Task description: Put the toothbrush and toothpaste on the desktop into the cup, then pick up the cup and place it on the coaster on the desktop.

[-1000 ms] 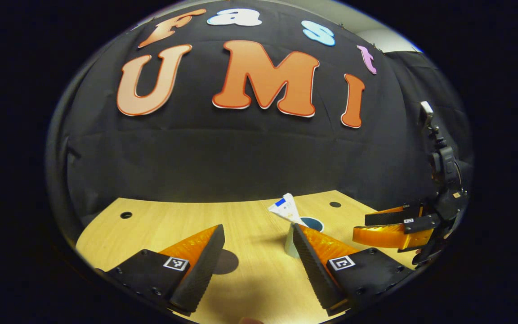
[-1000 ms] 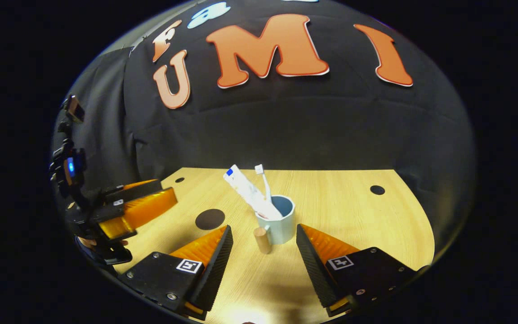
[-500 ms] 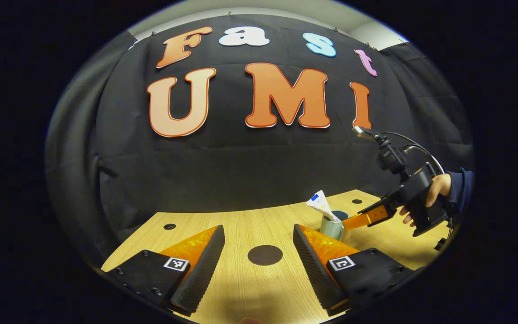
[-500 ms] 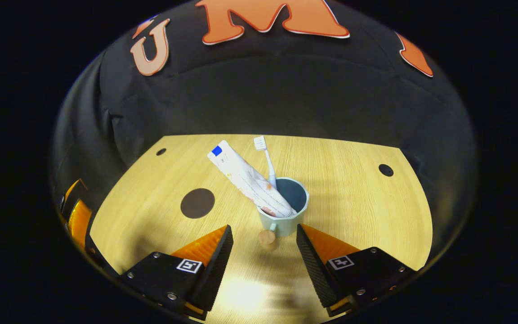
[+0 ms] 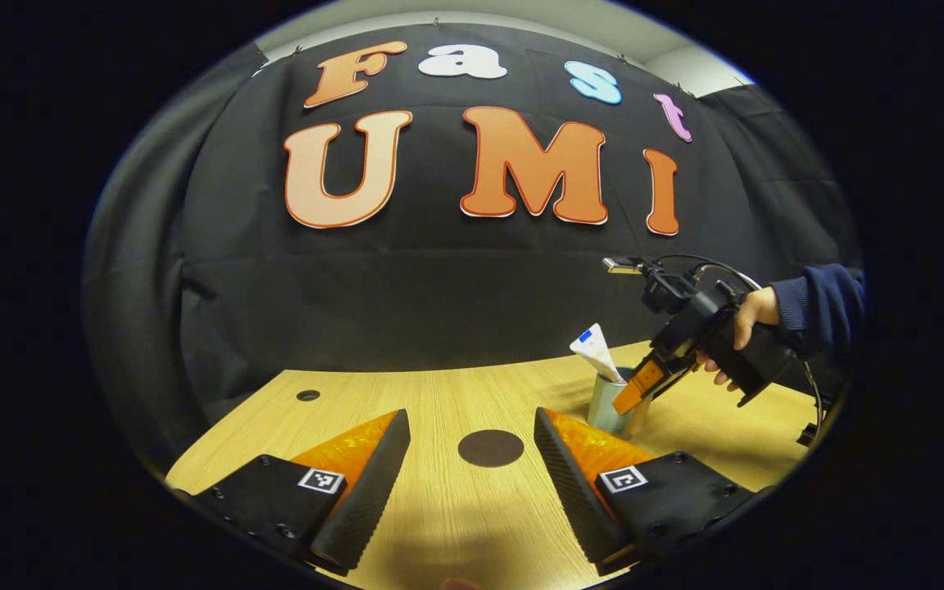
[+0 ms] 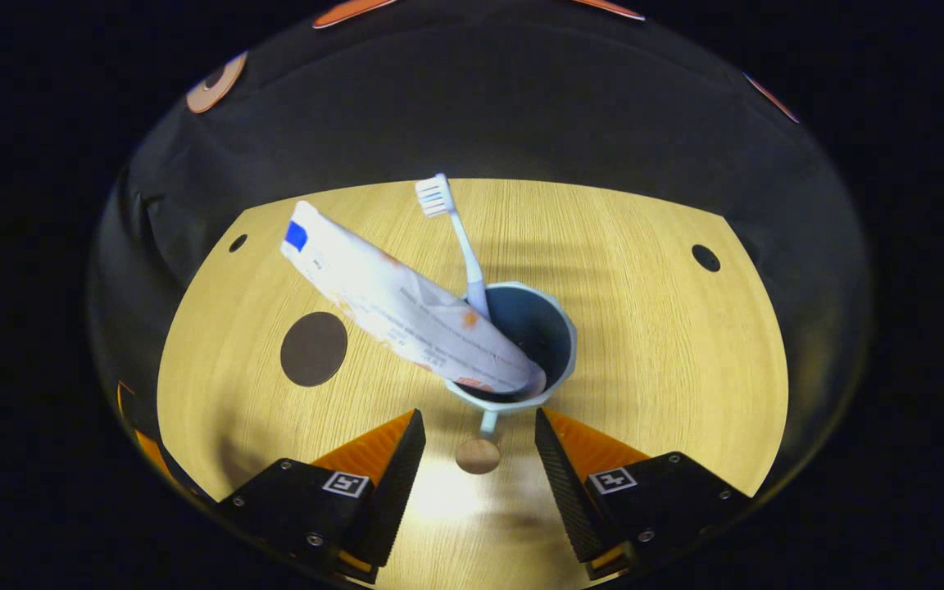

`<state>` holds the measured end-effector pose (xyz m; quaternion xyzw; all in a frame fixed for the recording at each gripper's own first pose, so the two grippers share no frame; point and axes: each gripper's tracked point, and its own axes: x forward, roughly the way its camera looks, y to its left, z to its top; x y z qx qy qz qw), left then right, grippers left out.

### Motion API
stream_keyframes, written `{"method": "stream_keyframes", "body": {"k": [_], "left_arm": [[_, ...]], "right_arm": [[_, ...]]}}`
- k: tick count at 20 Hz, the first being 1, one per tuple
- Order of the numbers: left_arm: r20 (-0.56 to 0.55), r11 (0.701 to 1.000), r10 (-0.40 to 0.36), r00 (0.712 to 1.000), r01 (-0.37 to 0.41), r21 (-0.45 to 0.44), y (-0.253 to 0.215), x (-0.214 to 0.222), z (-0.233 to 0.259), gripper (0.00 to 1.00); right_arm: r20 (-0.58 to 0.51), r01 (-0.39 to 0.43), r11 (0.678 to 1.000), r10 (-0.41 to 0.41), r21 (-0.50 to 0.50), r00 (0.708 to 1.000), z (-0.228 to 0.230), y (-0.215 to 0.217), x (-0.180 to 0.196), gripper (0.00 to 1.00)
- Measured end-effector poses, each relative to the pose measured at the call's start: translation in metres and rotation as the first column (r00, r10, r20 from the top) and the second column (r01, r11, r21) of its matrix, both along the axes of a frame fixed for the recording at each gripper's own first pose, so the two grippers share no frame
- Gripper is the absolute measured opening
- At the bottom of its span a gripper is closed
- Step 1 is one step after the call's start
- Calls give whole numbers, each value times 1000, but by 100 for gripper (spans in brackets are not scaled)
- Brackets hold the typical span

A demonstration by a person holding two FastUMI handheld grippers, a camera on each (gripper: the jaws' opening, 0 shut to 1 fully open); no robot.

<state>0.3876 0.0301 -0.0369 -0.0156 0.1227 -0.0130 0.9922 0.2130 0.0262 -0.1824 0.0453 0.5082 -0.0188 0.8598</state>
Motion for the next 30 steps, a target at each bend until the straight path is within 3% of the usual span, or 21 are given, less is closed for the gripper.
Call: {"method": "stream_keyframes", "body": {"k": [3,7,9,10,11,12,13,22,30], "left_arm": [[-12,1000,16,1000,-16,-14,7,-3,-7,97],[-16,999,23,1000,-23,-22,9,-11,-10,97],[-20,999,28,999,-28,-25,9,-14,-11,97],[-21,999,28,999,-29,-25,9,-14,-12,97],[-20,999,30,999,-30,-21,9,-15,-12,97],[-16,999,29,999,-30,-16,8,-16,-11,97],[-12,1000,27,1000,-28,-12,8,-18,-12,97],[-20,999,42,999,-43,-17,14,-26,-14,97],[-30,999,45,999,-45,-11,13,-37,-17,97]], "right_arm": [[-39,30,999,-31,-36,999,-19,-7,1,67],[-65,46,996,-51,-79,997,-35,-13,2,60],[-60,44,997,-48,-64,997,-36,-10,1,52],[-58,54,997,-57,-60,997,-31,-9,2,43],[-58,48,997,-51,-63,997,-29,-6,1,27],[-51,48,997,-51,-67,997,-32,-6,3,22],[-50,43,997,-46,-66,998,-32,-6,3,27],[10,-59,995,60,-85,998,-27,-13,14,25],[63,-176,982,180,-64,982,-28,-7,20,25]]}}
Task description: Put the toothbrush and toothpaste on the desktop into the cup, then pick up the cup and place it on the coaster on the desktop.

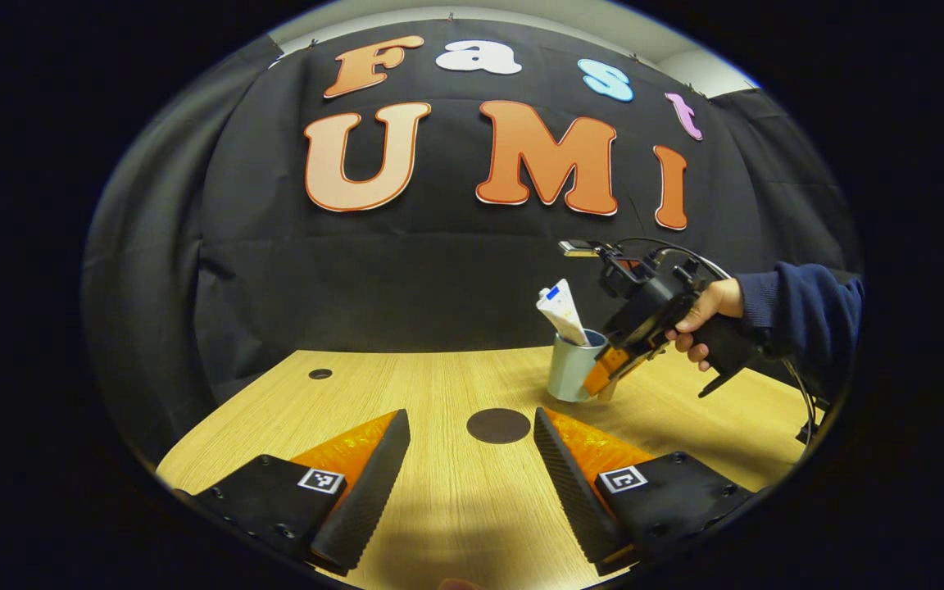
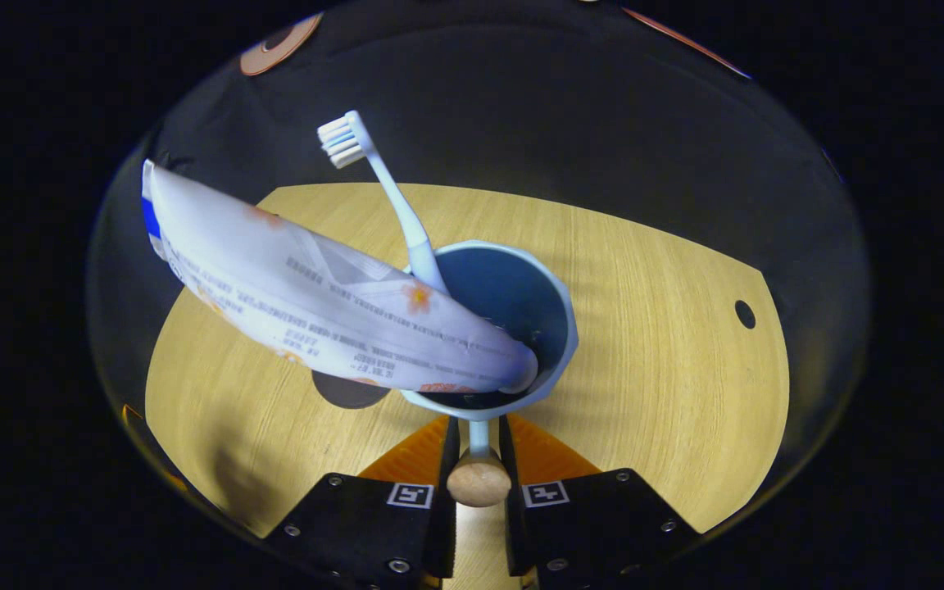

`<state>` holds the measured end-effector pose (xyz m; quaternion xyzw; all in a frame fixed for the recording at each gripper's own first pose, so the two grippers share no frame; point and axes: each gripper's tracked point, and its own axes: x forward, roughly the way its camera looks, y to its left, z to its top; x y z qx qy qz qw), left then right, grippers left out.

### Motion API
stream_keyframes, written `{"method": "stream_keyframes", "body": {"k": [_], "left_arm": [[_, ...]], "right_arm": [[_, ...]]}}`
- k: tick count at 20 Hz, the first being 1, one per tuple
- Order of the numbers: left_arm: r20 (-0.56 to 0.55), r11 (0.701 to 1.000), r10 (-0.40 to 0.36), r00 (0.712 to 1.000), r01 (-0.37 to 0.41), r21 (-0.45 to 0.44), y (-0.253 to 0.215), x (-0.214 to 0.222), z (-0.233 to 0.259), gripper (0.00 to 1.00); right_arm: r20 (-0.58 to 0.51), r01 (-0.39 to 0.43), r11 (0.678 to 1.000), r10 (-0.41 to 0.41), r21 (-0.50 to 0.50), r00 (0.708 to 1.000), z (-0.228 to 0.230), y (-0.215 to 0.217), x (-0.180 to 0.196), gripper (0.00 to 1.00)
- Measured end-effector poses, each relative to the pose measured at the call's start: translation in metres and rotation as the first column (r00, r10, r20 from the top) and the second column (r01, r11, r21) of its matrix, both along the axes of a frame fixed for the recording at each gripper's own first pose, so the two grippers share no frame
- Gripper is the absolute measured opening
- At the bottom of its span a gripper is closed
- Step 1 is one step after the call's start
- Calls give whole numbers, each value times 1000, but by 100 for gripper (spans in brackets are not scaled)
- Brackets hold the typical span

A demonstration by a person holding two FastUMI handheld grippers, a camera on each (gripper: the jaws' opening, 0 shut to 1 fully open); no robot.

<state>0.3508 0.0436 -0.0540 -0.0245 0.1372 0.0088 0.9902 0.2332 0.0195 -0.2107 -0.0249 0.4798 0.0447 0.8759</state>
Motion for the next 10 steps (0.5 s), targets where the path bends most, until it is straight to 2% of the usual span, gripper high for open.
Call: {"method": "stream_keyframes", "body": {"k": [10], "left_arm": [[-20,999,37,999,-38,-20,19,-13,-10,97]], "right_arm": [[-17,-103,995,103,15,995,-1,-1,0,25]]}}
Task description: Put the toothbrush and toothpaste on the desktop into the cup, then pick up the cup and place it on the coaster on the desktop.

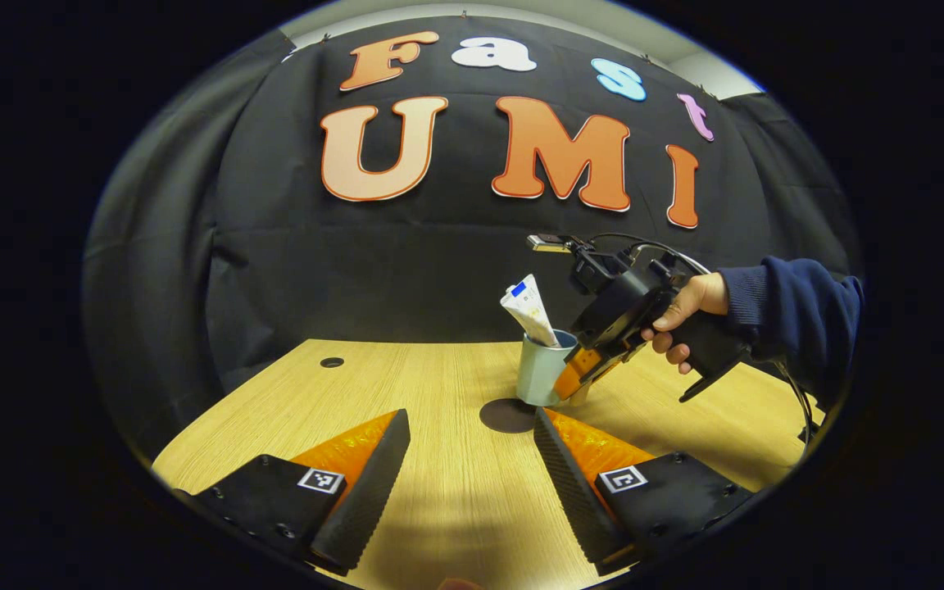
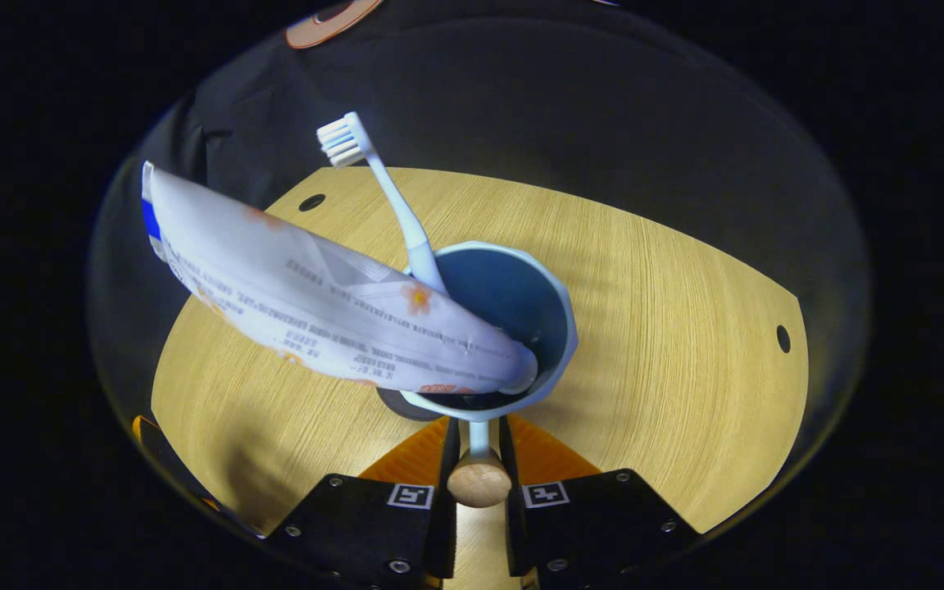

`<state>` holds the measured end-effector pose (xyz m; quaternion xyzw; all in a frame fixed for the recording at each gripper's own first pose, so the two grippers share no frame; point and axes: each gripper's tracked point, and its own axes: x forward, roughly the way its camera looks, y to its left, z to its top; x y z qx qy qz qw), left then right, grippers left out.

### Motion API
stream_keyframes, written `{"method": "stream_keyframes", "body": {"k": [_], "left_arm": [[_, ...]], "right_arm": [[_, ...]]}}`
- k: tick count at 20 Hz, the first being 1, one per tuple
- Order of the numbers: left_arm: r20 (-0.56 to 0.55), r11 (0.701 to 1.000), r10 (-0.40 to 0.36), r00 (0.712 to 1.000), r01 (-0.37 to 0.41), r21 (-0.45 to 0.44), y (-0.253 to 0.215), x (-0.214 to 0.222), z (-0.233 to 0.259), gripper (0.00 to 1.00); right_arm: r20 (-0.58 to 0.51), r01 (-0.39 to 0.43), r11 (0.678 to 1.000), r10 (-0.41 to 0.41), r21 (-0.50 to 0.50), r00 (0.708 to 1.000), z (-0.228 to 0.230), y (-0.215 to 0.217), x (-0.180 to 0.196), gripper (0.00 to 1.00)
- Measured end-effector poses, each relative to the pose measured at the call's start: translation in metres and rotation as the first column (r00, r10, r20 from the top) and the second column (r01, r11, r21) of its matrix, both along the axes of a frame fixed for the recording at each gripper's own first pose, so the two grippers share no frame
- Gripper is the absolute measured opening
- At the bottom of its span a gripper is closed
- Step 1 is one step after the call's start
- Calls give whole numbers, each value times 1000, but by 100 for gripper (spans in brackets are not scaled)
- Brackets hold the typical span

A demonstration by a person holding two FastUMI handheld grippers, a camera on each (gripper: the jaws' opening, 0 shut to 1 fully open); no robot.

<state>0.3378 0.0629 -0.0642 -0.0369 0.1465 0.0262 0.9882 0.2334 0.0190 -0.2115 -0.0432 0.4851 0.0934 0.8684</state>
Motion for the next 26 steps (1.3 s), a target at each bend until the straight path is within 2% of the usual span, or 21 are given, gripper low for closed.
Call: {"method": "stream_keyframes", "body": {"k": [13,14,16,17,21,22,26], "left_arm": [[-34,999,27,999,-27,-19,10,-8,-13,97],[-36,999,25,999,-26,-21,9,-8,-14,97],[-40,999,23,999,-24,-21,8,-6,-14,97],[-43,999,24,999,-25,-20,8,-7,-14,97],[-50,999,30,998,-31,-21,8,-11,-16,97],[-50,999,34,998,-35,-19,8,-10,-16,97],[-48,999,39,998,-39,-3,2,-11,-9,97]], "right_arm": [[-32,-65,998,65,-19,997,8,-3,2,25],[-32,-66,998,65,-13,997,1,-3,3,30],[-30,-62,998,61,-13,998,1,-5,3,19],[-36,-65,998,64,-16,997,1,-5,2,25],[-1,-65,998,65,-1,998,2,-8,1,32],[15,-64,998,63,19,998,4,-8,2,41],[96,-62,996,56,62,994,26,-14,-6,58]]}}
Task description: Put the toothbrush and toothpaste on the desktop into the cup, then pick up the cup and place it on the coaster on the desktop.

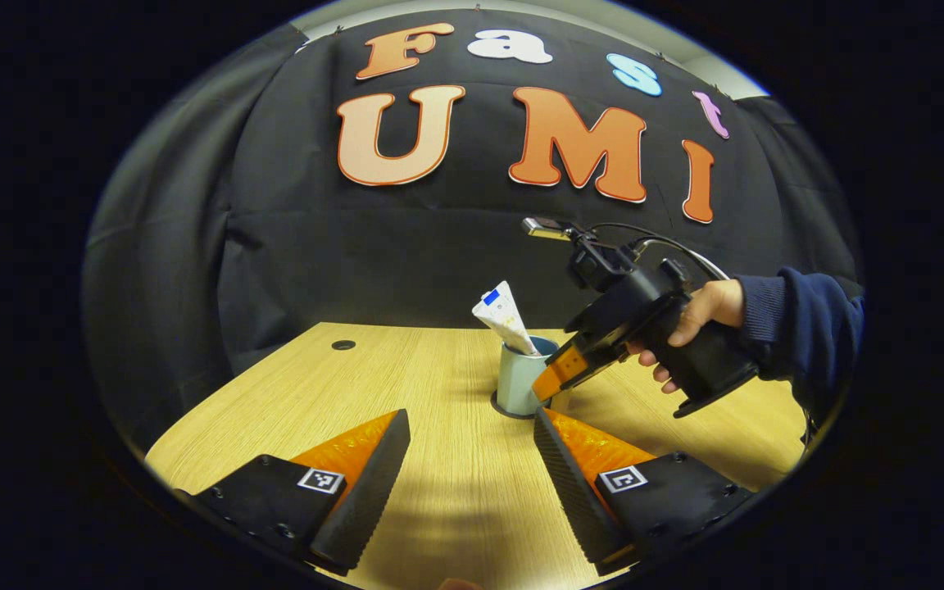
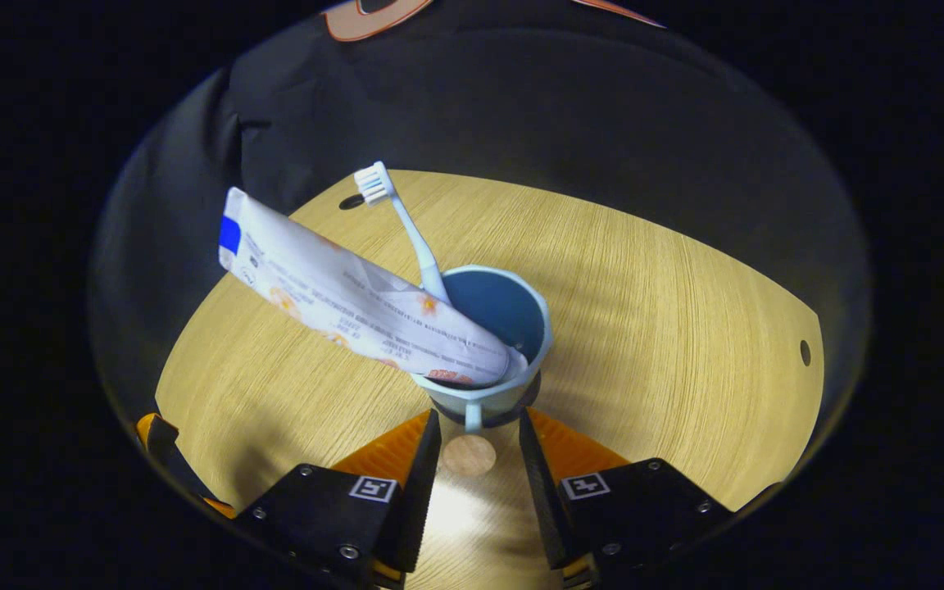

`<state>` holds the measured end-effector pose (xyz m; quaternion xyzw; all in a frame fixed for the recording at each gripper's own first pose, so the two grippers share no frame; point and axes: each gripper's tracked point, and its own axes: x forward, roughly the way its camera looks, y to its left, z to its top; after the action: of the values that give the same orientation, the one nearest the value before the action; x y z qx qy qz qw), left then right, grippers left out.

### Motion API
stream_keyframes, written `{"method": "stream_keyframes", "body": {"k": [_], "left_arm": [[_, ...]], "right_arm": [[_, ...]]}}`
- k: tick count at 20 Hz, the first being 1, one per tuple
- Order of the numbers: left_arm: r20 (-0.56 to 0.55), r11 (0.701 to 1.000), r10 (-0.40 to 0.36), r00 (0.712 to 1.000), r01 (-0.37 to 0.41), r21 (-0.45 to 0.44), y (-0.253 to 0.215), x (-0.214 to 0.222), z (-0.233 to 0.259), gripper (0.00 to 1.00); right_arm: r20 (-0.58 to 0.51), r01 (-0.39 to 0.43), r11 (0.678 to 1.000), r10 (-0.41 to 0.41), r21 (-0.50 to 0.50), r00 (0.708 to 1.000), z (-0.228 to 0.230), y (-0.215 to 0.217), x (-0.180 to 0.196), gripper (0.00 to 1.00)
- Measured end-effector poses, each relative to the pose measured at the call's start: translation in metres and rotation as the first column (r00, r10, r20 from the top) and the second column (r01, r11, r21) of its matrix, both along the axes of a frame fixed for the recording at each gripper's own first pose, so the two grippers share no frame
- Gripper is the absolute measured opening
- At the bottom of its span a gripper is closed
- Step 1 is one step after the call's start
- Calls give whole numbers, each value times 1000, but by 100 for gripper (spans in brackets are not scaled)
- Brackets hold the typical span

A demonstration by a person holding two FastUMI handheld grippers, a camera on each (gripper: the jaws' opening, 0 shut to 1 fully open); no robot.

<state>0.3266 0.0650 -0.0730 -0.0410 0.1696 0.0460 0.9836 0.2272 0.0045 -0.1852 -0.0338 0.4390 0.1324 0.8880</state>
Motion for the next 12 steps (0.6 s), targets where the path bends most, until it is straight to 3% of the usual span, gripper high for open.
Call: {"method": "stream_keyframes", "body": {"k": [2,4,6,7,12], "left_arm": [[9,1000,-3,1000,3,14,-7,2,7,97],[28,1000,0,1000,-1,26,-11,3,16,97],[51,1000,7,999,-9,24,-16,4,27,97],[66,1000,13,998,-15,23,-17,5,32,97],[157,999,27,987,-29,13,-31,7,65,97]], "right_arm": [[51,-2,1000,1,20,999,12,-8,-8,59],[115,-1,999,-4,39,993,28,-20,-17,70],[190,-1,999,-10,53,982,46,-34,-30,71],[227,5,998,-19,61,974,54,-42,-35,78],[413,82,990,-125,119,902,99,-103,-72,87]]}}
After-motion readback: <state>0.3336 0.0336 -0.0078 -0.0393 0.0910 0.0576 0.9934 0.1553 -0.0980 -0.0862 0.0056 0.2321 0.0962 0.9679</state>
